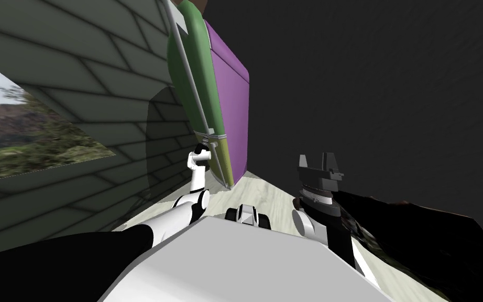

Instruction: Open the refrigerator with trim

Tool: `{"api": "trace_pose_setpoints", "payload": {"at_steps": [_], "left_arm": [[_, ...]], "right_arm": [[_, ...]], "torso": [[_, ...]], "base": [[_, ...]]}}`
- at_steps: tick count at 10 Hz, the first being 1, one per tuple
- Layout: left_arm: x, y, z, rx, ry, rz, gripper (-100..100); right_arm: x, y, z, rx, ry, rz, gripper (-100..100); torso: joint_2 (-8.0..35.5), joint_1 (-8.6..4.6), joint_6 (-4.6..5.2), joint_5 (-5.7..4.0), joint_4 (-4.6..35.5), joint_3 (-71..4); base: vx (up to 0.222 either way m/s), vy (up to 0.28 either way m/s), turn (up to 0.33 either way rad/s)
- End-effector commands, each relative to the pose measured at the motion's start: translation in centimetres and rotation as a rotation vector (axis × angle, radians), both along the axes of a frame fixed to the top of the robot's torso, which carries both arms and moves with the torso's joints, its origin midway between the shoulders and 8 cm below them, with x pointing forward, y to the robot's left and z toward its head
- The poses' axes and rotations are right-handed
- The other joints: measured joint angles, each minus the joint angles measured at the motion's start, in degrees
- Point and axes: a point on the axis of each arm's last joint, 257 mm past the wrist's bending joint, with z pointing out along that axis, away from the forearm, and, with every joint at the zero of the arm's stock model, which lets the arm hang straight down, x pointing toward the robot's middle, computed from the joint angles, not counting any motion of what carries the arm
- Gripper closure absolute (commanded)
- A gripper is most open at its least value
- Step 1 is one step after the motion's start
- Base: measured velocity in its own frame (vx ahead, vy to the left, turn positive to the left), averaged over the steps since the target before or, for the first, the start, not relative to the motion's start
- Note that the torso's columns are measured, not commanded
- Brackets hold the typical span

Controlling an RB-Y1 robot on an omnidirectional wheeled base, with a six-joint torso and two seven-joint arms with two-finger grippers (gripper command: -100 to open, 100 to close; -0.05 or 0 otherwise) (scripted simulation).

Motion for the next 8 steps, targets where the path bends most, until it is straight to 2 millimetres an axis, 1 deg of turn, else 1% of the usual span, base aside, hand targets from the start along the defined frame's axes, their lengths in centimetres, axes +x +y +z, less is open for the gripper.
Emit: {"api": "trace_pose_setpoints", "payload": {"at_steps": [1,3,4,8], "left_arm": [[1.3,0.4,1.2,-0.013,0.017,0.005,-100],[1.7,0.6,1.8,-0.017,0.022,0.008,-100],[2.0,0.8,2.3,-0.02,0.026,0.01,-100],[2.7,1.6,4.1,-0.025,0.038,0.024,-100]], "right_arm": [[0.0,0.0,0.0,0.0,0.0,0.0,0],[0.0,0.0,0.0,0.0,0.0,0.0,0],[0.0,0.0,0.0,0.0,0.0,0.0,0],[0.0,0.0,0.0,0.0,0.0,0.0,0]], "torso": [[-0.1,-0.08,0.08,-0.09,0.0,-0.1],[-0.4,-0.29,0.25,-0.33,0.1,-0.3],[-0.4,-0.24,0.2,-0.24,0.0,-0.3],[-0.8,-0.26,0.42,-0.6,0.3,-0.7]], "base": [[-0.002,-0.082,0.016],[-0.003,-0.067,0.002],[0.007,-0.037,0.014],[0.002,-0.055,0.003]]}}
